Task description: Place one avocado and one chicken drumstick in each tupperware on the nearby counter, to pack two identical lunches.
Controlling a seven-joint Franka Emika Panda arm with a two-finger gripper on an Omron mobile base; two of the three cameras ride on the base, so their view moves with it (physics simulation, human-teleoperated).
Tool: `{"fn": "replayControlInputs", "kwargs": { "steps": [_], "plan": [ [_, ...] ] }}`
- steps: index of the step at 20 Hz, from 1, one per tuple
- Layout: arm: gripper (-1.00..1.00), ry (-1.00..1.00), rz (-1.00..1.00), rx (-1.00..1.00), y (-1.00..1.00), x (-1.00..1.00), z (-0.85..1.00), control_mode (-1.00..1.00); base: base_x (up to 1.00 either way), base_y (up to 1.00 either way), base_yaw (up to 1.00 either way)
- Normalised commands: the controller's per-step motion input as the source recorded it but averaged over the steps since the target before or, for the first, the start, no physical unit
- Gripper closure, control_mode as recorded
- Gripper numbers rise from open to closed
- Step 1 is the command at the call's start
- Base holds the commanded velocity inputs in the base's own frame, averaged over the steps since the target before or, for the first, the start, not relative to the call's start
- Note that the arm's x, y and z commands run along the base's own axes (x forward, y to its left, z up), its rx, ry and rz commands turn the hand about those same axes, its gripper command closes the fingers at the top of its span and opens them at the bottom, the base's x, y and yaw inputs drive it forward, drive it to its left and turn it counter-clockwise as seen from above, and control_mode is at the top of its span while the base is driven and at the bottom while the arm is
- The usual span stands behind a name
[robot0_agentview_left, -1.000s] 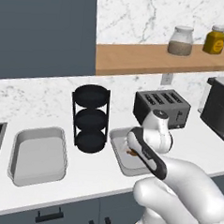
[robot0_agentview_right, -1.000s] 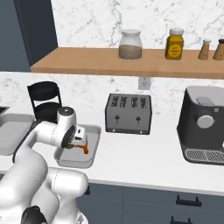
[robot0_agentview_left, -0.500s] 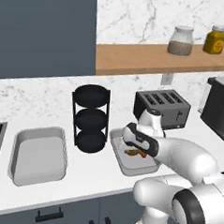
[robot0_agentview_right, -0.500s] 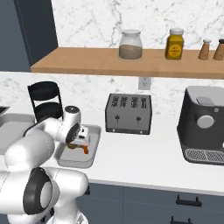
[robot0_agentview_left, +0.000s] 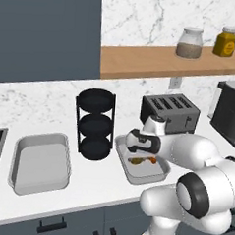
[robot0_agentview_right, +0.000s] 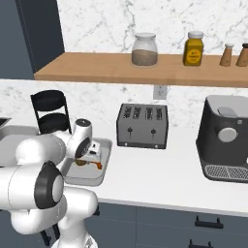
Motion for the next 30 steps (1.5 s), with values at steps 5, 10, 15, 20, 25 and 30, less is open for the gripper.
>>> {"fn": "replayControlInputs", "kwargs": {
  "steps": [5, 10, 15, 20, 25, 30],
  "plan": [
    [-1.00, -0.12, 0.00, 0.00, -0.09, -0.25, 0.52, -1.00, 0.00, 0.00, 0.00],
    [-1.00, -0.12, -0.04, 0.00, 0.00, -0.24, 0.56, -1.00, 0.00, 0.00, 0.00],
    [-1.00, -0.06, -0.01, -0.01, 0.00, -0.16, -0.03, -1.00, 0.00, 0.00, 0.00],
    [-1.00, -0.14, -0.01, 0.00, -0.03, -0.98, 0.15, -1.00, 0.00, 0.00, 0.00],
    [-1.00, -0.29, -0.01, -0.07, -0.27, -0.99, 0.58, -1.00, 0.00, 0.00, 0.00],
    [-1.00, -0.44, -0.09, -0.17, -0.13, -0.69, 0.45, -1.00, 0.00, 0.00, 0.00]
  ]
}}
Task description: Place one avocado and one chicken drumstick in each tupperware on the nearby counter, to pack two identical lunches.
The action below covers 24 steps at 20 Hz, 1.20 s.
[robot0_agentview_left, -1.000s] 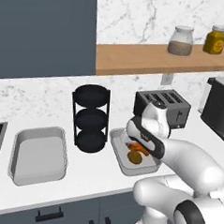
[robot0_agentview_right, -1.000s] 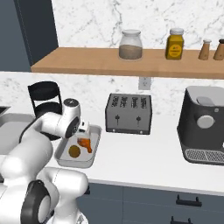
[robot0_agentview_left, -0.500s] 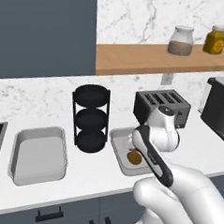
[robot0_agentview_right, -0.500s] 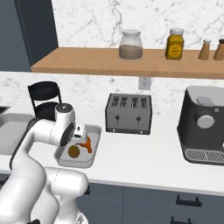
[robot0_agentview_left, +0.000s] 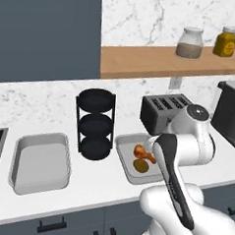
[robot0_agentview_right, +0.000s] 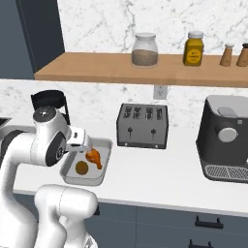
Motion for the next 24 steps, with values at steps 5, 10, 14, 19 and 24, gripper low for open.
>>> {"fn": "replayControlInputs", "kwargs": {
  "steps": [5, 10, 14, 19, 24],
  "plan": [
    [-1.00, -0.47, -0.12, -0.19, -0.22, -0.79, 0.27, -1.00, 0.00, 0.00, 0.00],
    [-1.00, -0.15, 0.00, -0.02, -0.08, -0.40, 0.00, 1.00, -0.60, -0.04, 0.00],
    [-1.00, 0.00, 0.00, 0.00, 0.00, 0.00, 0.00, 1.00, -1.00, -0.21, 0.01],
    [-1.00, 0.00, 0.00, 0.00, 0.00, 0.00, 0.00, 1.00, -0.87, -0.88, -0.04],
    [-1.00, 0.00, 0.00, 0.00, 0.00, 0.00, 0.00, 1.00, -0.37, -1.00, -0.06]
  ]
}}
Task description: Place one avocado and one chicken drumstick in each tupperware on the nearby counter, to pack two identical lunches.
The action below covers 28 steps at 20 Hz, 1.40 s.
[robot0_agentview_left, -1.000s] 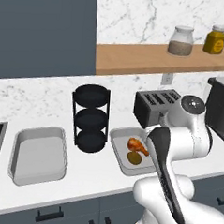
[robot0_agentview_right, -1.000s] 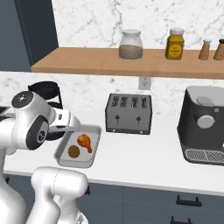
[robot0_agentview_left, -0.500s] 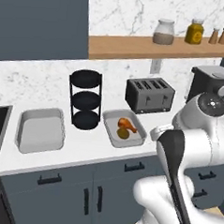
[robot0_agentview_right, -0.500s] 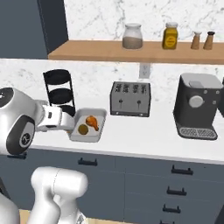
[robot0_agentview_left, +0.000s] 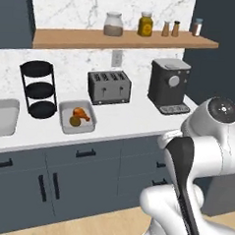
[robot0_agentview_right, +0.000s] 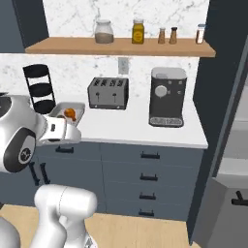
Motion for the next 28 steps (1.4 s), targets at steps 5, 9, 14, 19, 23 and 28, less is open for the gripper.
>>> {"fn": "replayControlInputs", "kwargs": {
  "steps": [5, 9, 14, 19, 23, 28],
  "plan": [
    [-1.00, 0.00, 0.00, 0.00, 0.00, 0.00, 0.00, 1.00, -0.16, -1.00, -0.02],
    [-1.00, 0.00, 0.00, 0.00, 0.00, 0.00, 0.00, 1.00, 0.00, -1.00, 0.00],
    [-1.00, 0.00, 0.00, 0.00, 0.00, 0.00, 0.00, 1.00, 0.00, -1.00, 0.00],
    [-1.00, 0.00, 0.00, 0.00, 0.00, 0.00, 0.00, 1.00, 0.05, -1.00, 0.00],
    [-1.00, 0.00, 0.00, 0.00, 0.00, 0.00, 0.00, 1.00, 0.17, -0.99, 0.00],
    [-1.00, 0.00, 0.00, 0.00, 0.00, 0.00, 0.00, 1.00, 0.35, -0.50, 0.00]
  ]
}}
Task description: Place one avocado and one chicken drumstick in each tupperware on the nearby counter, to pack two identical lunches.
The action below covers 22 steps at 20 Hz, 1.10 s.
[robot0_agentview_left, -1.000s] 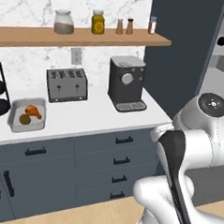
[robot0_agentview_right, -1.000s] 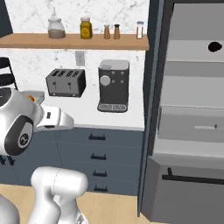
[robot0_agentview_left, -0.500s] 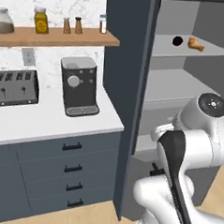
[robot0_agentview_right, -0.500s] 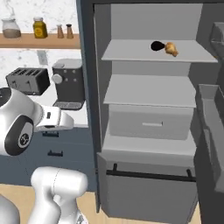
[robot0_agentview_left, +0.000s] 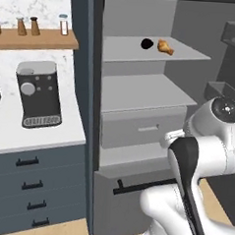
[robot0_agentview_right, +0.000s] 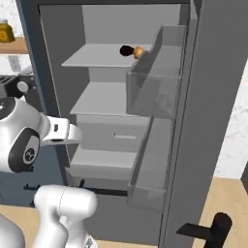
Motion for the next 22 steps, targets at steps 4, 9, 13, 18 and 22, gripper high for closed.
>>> {"fn": "replayControlInputs", "kwargs": {
  "steps": [4, 9, 13, 18, 22],
  "plan": [
    [-1.00, 0.00, 0.00, 0.00, 0.00, 0.00, 0.00, 1.00, 0.45, -0.09, 0.00],
    [-1.00, 0.00, 0.00, 0.00, 0.00, 0.00, 0.00, 1.00, 0.46, -0.10, -0.03],
    [-1.00, 0.00, 0.00, 0.00, 0.00, 0.00, 0.00, 1.00, 0.38, -0.36, -0.06],
    [-1.00, -0.10, -0.05, 0.00, -0.19, 0.31, 0.00, -1.00, 0.07, -0.06, -0.01],
    [-1.00, -0.20, -0.06, 0.01, -0.02, 0.42, 0.12, -1.00, 0.00, 0.00, 0.00]
  ]
}}
